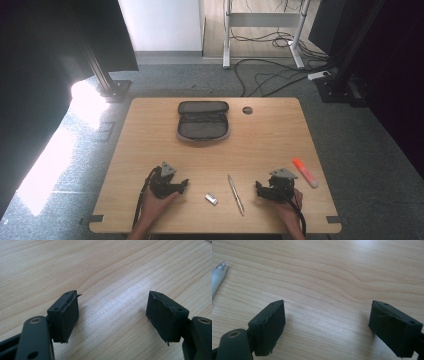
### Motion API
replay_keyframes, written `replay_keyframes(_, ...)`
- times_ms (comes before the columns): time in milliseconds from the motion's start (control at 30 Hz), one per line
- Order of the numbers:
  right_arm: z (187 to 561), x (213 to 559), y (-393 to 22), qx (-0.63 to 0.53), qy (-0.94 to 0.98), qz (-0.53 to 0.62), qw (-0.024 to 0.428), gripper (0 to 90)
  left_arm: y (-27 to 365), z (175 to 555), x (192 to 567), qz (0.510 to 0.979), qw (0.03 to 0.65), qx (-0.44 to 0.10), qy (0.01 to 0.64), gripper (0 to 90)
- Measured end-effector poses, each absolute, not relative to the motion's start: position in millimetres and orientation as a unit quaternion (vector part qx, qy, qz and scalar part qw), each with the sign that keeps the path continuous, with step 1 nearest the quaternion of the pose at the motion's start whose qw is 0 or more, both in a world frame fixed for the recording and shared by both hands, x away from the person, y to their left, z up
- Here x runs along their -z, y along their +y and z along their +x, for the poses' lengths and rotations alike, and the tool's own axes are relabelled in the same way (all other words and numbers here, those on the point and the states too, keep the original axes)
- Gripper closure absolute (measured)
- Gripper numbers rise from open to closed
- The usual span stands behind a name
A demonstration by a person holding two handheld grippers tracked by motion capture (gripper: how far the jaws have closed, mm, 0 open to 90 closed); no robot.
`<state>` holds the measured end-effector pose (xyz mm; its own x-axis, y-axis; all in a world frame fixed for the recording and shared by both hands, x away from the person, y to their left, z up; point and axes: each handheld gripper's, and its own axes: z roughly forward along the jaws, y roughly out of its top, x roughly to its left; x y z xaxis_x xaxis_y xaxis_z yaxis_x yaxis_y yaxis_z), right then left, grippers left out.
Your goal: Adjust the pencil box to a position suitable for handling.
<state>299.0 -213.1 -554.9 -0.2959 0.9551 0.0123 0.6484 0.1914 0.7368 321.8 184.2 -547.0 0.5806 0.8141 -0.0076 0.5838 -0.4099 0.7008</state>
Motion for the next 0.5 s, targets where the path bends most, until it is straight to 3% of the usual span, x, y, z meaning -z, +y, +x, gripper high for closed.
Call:
replay_keyframes(267,298.3,555.2,-212.9,-0.33,0.733,0.545,0.238,14.4,184.9,322.2,546.8,0.821,0.34,-0.167,0.427,26.1)
replay_keyframes(367,298.6,555.2,-212.9,-0.33,0.731,0.548,0.237,14.6,185.5,323.1,546.8,0.819,0.346,-0.157,0.43,20.8)
replay_keyframes(500,298.4,555.1,-213.6,-0.33,0.733,0.546,0.237,15.5,187.1,324.9,546.7,0.816,0.351,-0.15,0.433,20.4)
